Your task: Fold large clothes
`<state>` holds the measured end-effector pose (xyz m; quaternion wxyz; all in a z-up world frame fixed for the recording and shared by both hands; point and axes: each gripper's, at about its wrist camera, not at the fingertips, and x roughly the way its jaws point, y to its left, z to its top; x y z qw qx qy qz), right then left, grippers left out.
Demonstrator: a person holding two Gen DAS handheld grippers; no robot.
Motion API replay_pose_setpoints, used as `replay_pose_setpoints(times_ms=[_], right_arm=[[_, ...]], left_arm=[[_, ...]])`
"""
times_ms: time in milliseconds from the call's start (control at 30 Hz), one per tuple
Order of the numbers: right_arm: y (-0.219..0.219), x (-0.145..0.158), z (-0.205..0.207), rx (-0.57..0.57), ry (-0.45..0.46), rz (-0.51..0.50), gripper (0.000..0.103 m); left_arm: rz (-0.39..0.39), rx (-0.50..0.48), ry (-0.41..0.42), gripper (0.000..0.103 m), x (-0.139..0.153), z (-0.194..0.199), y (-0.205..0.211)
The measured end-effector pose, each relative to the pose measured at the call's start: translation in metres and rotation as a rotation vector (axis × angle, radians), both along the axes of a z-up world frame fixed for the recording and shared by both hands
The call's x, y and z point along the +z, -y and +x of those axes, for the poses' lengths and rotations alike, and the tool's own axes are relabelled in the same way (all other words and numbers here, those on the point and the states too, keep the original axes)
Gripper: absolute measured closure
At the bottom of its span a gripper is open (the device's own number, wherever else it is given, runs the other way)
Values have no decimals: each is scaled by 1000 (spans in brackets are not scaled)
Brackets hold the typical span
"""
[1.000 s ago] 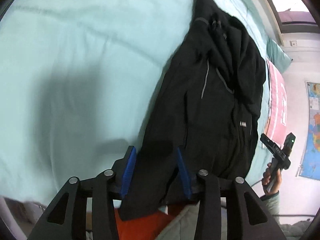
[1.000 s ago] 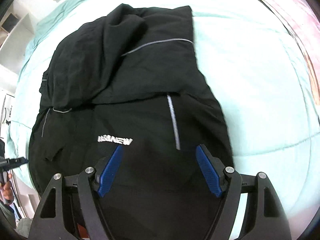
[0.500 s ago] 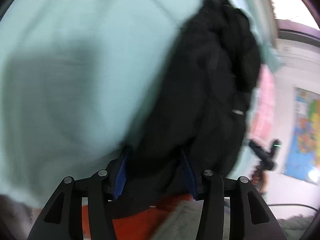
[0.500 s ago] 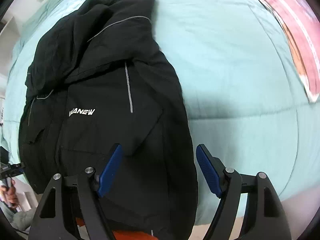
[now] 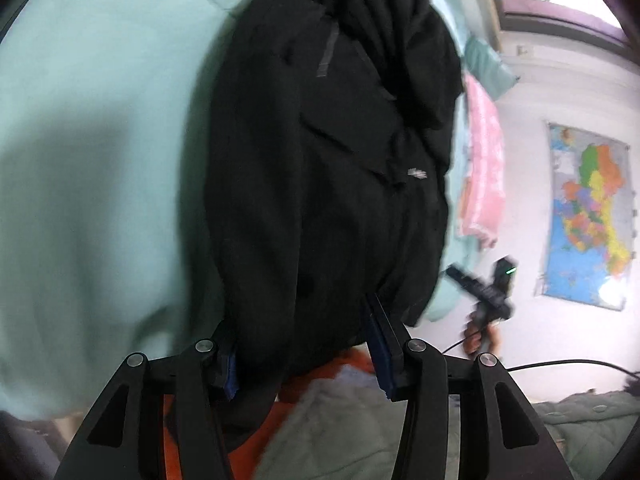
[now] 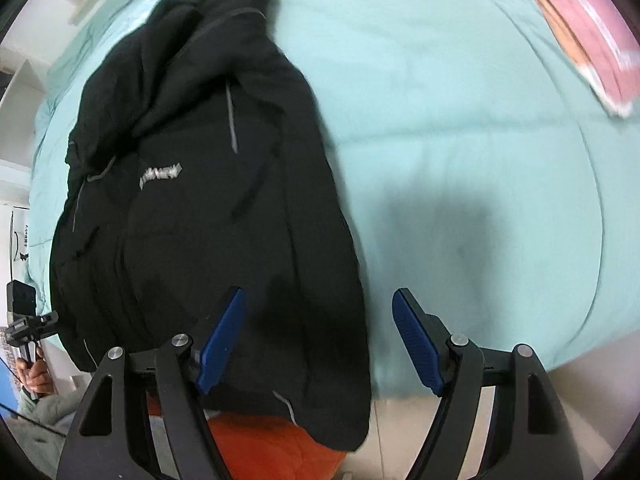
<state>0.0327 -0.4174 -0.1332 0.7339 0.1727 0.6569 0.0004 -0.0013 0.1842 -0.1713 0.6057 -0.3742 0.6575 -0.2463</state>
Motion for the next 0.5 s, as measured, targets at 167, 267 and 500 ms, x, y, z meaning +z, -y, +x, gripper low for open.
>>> replay_pose_setpoints(times_ms=[167, 267, 500], right_arm=[[2, -25, -18, -46, -35, 54, 24], [-11, -34, -22, -26, -24, 124, 46], [-16, -36, -42, 21, -21, 138, 47]], left_arm=[[-70, 19, 34, 52, 11, 15, 18], [-89, 19, 47, 52, 15, 23, 22], [91, -121, -49, 52, -9, 8, 34]])
